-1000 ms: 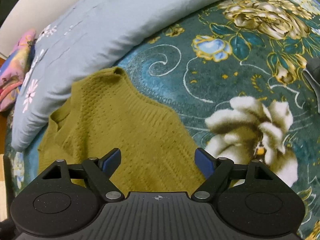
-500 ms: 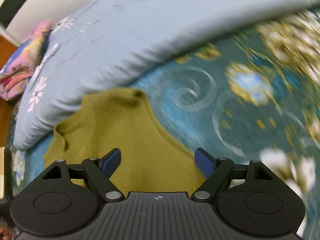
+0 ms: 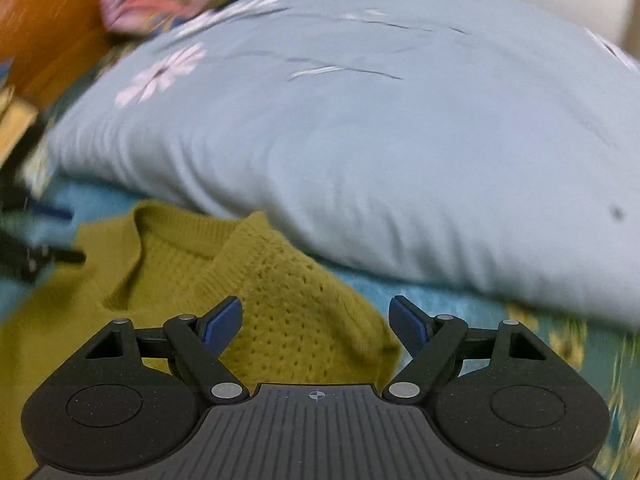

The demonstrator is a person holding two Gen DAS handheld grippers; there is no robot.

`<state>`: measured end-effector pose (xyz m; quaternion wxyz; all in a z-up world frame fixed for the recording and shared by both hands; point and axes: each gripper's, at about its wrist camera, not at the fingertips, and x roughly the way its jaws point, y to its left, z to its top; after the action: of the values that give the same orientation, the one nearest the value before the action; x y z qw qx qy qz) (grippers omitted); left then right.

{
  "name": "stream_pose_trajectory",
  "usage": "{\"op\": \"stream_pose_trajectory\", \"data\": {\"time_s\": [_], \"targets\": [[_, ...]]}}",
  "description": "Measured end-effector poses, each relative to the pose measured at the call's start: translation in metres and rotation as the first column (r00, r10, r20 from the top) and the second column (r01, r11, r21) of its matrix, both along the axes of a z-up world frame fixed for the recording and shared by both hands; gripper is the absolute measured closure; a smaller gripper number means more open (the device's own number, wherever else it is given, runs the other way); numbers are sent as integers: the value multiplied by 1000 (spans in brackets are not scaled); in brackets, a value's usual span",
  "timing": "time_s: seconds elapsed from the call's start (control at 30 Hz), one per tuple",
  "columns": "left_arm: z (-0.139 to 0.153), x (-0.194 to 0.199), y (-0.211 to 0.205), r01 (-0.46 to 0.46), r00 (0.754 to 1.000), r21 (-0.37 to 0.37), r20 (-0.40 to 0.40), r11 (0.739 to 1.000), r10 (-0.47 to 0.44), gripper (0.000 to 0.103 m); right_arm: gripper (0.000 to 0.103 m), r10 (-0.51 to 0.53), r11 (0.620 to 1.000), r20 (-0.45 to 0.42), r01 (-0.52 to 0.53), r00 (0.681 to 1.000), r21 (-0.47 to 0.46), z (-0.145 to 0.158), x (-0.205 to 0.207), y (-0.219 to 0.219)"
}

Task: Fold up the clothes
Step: 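Grasp the vest shoulders with the left gripper while the right gripper grasps the other shoulder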

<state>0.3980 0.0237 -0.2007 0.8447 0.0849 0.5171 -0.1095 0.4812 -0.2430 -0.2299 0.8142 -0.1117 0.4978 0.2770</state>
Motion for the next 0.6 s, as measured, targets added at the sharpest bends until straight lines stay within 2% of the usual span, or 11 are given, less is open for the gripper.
{"op": "stream_pose_trajectory", "data": {"time_s": [0.13,0.23,0.3,0.33,0.4,0.43,0.57,0.6], "targets": [[-16,12,-1,78,997,40,-9,996,-78,37,24,91,995,-20,-92,996,-33,-12,8,10],[-22,18,-2,101,995,24,-17,995,-100,38,42,113,992,-31,-114,993,-54,-18,12,12],[-24,19,-4,121,993,26,-17,992,-121,43,63,102,993,-40,-104,994,-49,-19,15,11],[-25,19,-6,133,991,29,-18,991,-133,44,66,97,994,-48,-99,994,-41,-19,16,9],[-26,19,-7,156,988,29,-20,987,-155,56,78,98,995,-61,-99,993,-24,-19,17,6],[-25,18,-7,165,986,25,-20,986,-165,59,80,107,994,-62,-109,992,-23,-18,16,5],[-24,19,-7,195,981,52,-11,979,-194,94,91,134,990,-54,-136,989,-26,-15,15,3],[-23,19,-6,199,980,66,-4,978,-199,96,93,137,990,-48,-138,989,-30,-13,15,3]]}}
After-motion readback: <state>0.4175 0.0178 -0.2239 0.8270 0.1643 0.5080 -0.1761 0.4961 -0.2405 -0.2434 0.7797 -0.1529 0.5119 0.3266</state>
